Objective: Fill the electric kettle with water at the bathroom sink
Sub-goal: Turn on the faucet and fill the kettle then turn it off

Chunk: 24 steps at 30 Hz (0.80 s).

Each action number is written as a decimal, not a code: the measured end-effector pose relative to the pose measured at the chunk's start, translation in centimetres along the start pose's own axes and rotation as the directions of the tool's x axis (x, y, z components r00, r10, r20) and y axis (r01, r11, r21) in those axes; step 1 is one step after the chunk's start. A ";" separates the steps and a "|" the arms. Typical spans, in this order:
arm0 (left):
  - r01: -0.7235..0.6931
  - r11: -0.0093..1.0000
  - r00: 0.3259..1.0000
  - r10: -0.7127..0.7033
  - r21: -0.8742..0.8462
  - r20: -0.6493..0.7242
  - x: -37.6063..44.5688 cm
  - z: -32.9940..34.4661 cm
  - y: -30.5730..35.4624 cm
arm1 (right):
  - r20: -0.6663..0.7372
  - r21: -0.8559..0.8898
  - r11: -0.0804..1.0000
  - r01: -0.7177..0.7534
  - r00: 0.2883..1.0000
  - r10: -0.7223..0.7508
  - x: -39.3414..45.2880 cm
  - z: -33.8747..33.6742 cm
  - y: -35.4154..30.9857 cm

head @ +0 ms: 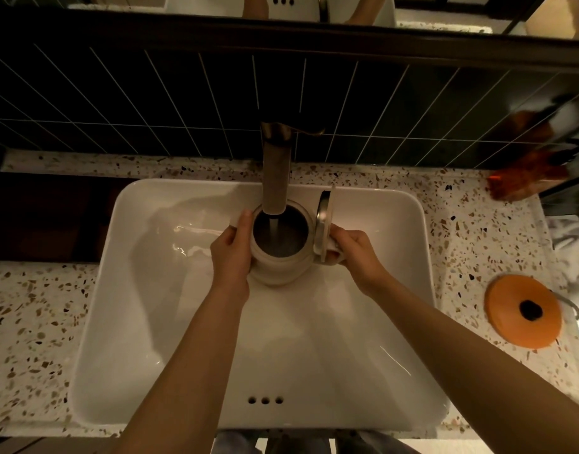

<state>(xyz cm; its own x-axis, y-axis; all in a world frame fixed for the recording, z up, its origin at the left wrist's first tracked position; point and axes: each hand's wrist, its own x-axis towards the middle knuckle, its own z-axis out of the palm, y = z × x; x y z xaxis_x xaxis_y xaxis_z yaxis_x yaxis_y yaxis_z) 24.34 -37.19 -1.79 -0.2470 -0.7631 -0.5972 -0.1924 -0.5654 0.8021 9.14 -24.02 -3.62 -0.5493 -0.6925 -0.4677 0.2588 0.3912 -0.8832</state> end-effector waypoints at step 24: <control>0.019 1.000 1.000 -0.019 0.002 -0.020 0.1 -0.2 0.3 | -0.036 -0.125 0.992 0.004 0.999 -0.009 0.4 0.3 -1.1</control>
<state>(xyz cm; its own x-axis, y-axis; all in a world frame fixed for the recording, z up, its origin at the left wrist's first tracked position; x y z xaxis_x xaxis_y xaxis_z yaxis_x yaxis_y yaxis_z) 24.46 -37.54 -1.61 -0.2238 -0.7586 -0.6119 -0.1988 -0.5791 0.7906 8.92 -24.91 -2.83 -0.5800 -0.6735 -0.4582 0.1549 0.4610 -0.8737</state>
